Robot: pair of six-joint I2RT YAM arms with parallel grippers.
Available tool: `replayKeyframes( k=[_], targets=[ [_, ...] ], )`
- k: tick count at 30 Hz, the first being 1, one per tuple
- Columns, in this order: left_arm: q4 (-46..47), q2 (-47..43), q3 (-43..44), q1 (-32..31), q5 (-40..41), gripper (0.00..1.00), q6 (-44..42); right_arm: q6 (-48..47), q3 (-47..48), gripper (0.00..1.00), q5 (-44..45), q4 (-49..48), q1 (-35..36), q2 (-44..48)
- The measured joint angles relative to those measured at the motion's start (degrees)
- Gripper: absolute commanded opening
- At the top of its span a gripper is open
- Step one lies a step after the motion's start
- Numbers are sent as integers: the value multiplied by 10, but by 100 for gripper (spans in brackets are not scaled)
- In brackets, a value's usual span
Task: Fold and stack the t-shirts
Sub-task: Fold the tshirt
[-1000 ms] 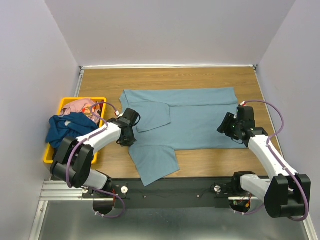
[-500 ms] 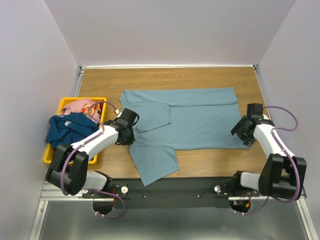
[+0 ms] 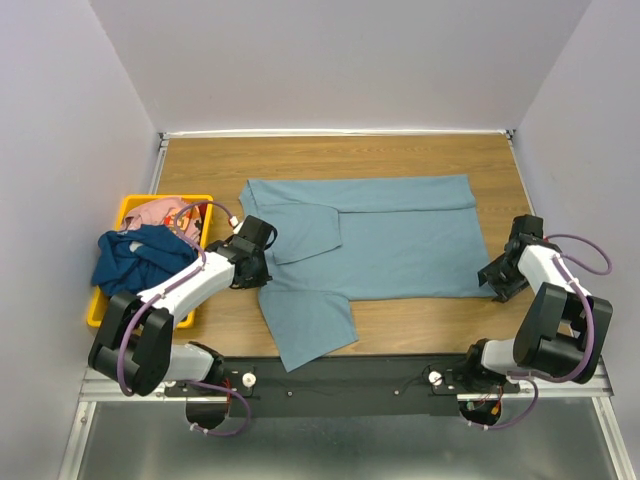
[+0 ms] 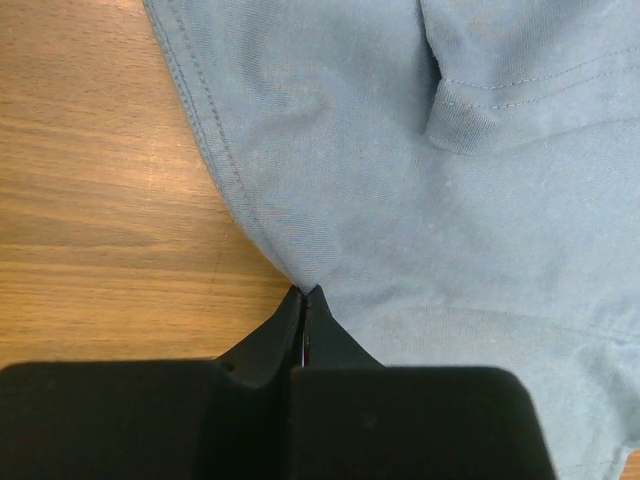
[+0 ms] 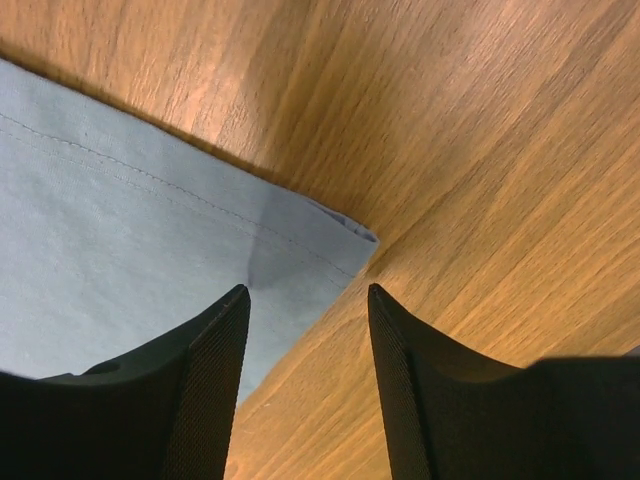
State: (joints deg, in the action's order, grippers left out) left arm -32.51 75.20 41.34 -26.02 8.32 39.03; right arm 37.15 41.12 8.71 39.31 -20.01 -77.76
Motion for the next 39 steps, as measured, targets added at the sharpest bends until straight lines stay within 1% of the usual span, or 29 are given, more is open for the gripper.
replayKeyframes(
  k=[4,5,10,13,15,16,17,19,20,23,32,35,39],
  targets=[
    [1,0,0,0,0,0,-1,7,-1,49,0,-1,-6,0],
    [0,0,0,0,0,0,-2,8,-2,44,0,-3,-9,0],
    [1,0,0,0,0,0,-2,13,-15,43,0,-9,-26,-2],
    [1,0,0,0,0,0,-2,16,-19,39,-7,-15,-33,-3],
    [1,0,0,0,0,0,-2,18,-19,39,-9,-18,-35,-4],
    [1,0,0,0,0,0,-2,18,-19,37,-10,-19,-36,-5],
    [1,0,0,0,0,0,-2,18,-19,31,-11,-19,-37,-5],
    [1,0,0,0,0,0,-2,19,-20,23,-12,-21,-38,-5],
    [1,0,0,0,0,0,-2,19,-21,13,-15,-26,-38,-5],
    [0,-2,0,0,0,0,-2,23,-22,1,-24,-37,-40,-4],
    [-4,-30,4,9,0,0,-12,23,-14,1,-26,-31,-41,0],
    [-6,-30,13,16,0,0,-17,22,12,1,-29,-23,-38,0],
    [-6,-26,28,28,-3,0,-26,17,66,1,-29,-18,-17,-2]
  ],
)
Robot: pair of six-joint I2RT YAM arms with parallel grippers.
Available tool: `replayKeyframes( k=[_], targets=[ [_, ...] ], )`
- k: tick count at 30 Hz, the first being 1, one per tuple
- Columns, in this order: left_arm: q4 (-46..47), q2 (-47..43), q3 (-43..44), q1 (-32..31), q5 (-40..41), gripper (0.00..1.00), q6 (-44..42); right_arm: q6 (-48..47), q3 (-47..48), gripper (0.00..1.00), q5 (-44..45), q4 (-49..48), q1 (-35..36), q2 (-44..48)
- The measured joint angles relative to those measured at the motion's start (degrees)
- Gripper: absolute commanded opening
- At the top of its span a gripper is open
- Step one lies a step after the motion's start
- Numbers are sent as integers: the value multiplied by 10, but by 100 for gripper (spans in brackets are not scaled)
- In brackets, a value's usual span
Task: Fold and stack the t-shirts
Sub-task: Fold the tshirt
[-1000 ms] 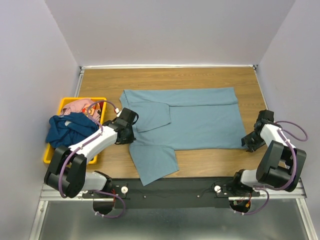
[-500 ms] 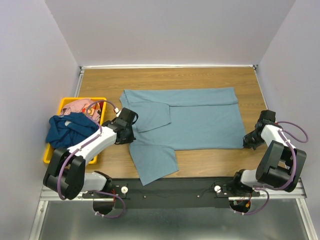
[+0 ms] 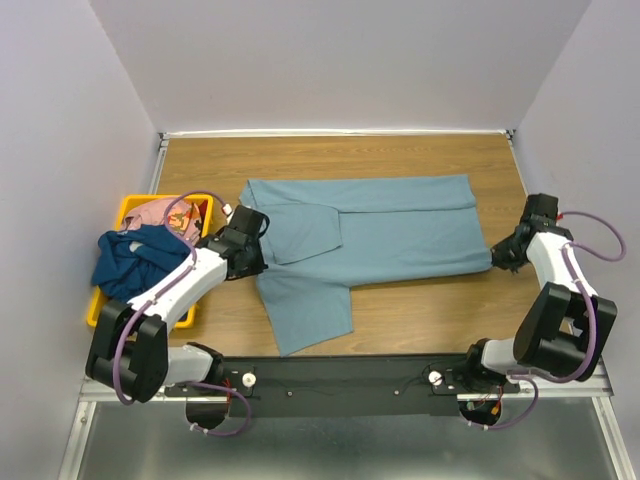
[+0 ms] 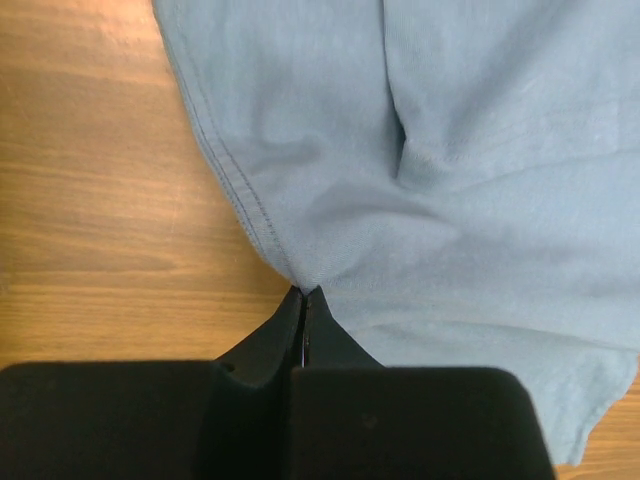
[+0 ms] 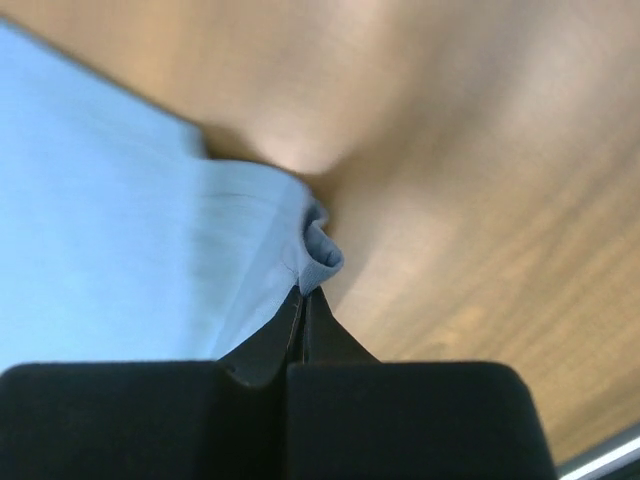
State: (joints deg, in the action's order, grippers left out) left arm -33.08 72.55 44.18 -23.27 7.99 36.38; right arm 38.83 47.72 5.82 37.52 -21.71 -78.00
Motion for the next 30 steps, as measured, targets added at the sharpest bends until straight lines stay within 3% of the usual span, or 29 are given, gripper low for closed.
replayKeyframes(
  k=[19,30],
  targets=[
    [4,160,208,97,-44,0,-74,-75,179,1,8,-5,69,-133],
    [17,261,244,116,-49,0,-90,-85,267,1,4,-18,86,-227]
  ],
)
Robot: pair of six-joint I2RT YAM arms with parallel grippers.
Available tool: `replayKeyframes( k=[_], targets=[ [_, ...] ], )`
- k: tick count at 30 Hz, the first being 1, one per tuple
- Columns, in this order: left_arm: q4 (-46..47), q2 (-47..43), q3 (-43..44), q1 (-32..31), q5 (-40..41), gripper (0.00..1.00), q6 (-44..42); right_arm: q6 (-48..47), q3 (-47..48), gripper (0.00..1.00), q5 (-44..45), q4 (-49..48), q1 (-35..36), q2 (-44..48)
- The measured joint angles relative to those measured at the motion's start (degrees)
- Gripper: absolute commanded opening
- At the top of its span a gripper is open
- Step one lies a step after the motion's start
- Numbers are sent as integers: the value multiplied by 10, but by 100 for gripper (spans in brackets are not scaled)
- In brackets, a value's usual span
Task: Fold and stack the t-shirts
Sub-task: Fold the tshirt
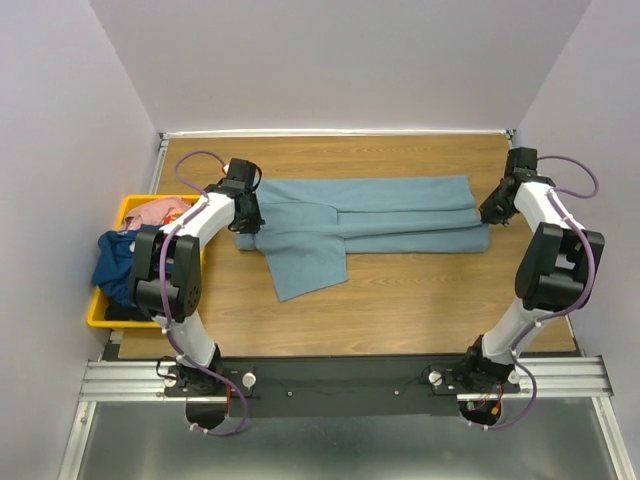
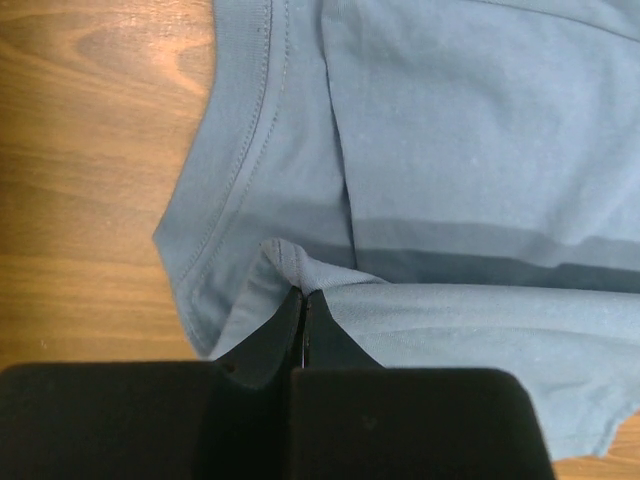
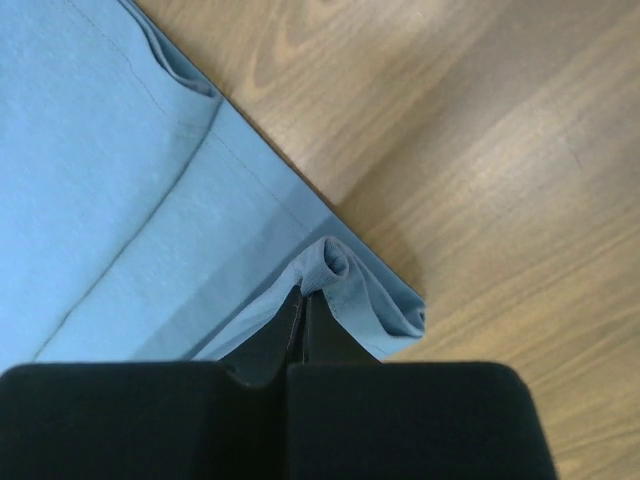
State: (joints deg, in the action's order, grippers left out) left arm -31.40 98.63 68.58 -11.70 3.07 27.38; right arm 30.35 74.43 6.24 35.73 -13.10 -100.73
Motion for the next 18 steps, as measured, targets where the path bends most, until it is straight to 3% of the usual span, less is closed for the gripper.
replayKeyframes(
  k=[18],
  targets=[
    [30,47,30,5,6,0,-3,-3,15,1,-9,-26,0,-65]
  ],
)
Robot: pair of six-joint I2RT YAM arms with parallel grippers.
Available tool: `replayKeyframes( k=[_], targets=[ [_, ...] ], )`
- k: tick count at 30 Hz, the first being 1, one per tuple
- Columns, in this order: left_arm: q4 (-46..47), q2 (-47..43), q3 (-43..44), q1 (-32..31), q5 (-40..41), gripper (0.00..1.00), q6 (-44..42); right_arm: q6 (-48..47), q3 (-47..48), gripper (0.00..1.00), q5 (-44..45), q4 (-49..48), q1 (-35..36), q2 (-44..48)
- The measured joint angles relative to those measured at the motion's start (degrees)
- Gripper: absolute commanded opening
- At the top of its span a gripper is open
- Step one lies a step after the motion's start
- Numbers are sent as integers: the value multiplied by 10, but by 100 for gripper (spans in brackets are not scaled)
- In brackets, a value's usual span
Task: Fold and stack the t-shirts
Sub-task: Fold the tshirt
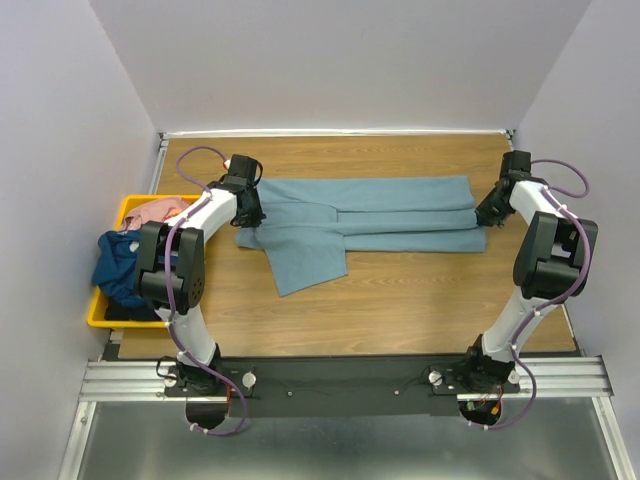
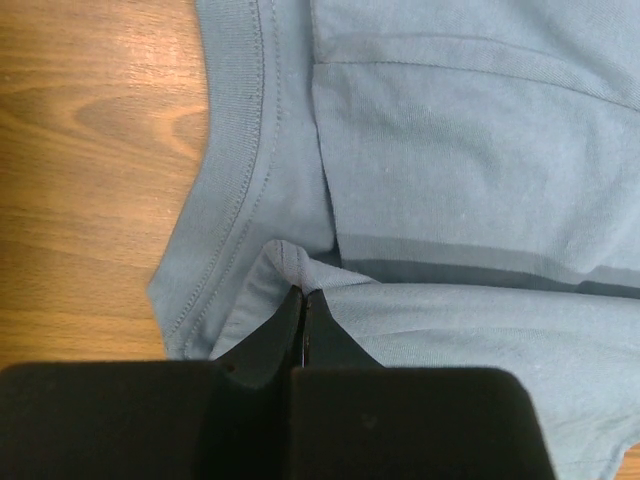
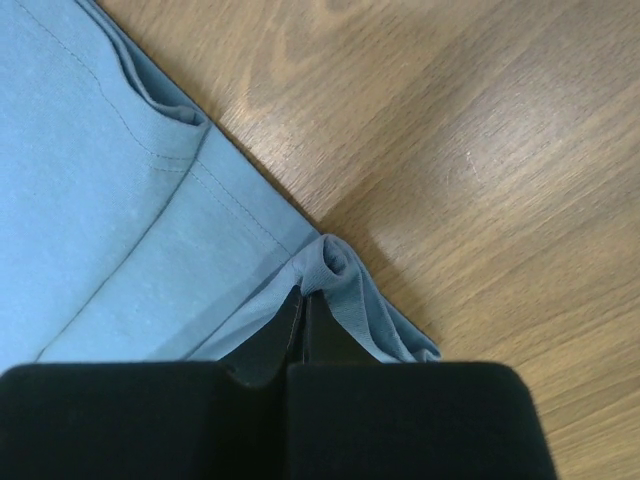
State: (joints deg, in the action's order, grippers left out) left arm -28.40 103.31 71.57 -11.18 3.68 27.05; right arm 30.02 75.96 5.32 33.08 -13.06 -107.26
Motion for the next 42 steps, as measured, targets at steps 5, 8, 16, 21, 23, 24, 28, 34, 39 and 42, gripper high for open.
replayKeyframes(
  k=[5,8,16,21,23,24,28,34,39,42],
  targets=[
    [14,0,-11,2,5,2,4,-1,1,1,-8,-5,0,0],
    [26,0,-26,3,7,2,10,-1,5,2,-15,-5,0,-3],
    [48,-1,-45,4,16,36,30,-8,13,24,-25,-11,1,-17],
    [51,-22,-59,11,31,57,36,-22,16,50,-34,-18,4,-19],
    [50,-44,-68,11,36,62,38,-27,16,56,-35,-19,7,-14],
    [50,-62,-74,11,41,65,41,-27,16,63,-35,-19,8,-9],
    [47,-139,-96,-3,66,71,48,-33,-2,70,-37,-20,18,44],
    [25,-228,-148,-115,87,71,75,-38,-76,86,-49,-33,61,186],
    [0,-211,-177,-205,85,71,100,-44,-157,87,-77,-34,103,254],
    [-12,-183,-185,-228,87,65,112,-46,-196,88,-93,-34,105,281]
  ],
)
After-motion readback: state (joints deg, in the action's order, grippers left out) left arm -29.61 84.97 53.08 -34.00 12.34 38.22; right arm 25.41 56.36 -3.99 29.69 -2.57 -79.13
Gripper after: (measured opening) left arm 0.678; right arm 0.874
